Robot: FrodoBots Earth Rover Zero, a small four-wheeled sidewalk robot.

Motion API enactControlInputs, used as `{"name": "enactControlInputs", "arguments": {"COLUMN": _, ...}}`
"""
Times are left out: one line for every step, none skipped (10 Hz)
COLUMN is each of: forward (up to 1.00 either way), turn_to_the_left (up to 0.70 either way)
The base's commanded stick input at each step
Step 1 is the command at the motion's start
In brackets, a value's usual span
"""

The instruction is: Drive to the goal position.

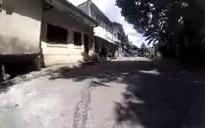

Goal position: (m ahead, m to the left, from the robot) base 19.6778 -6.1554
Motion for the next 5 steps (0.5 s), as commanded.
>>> {"name": "enactControlInputs", "arguments": {"forward": 0.85, "turn_to_the_left": 0.00}}
{"name": "enactControlInputs", "arguments": {"forward": 0.85, "turn_to_the_left": 0.00}}
{"name": "enactControlInputs", "arguments": {"forward": 0.85, "turn_to_the_left": 0.00}}
{"name": "enactControlInputs", "arguments": {"forward": 0.85, "turn_to_the_left": 0.00}}
{"name": "enactControlInputs", "arguments": {"forward": 0.85, "turn_to_the_left": 0.00}}
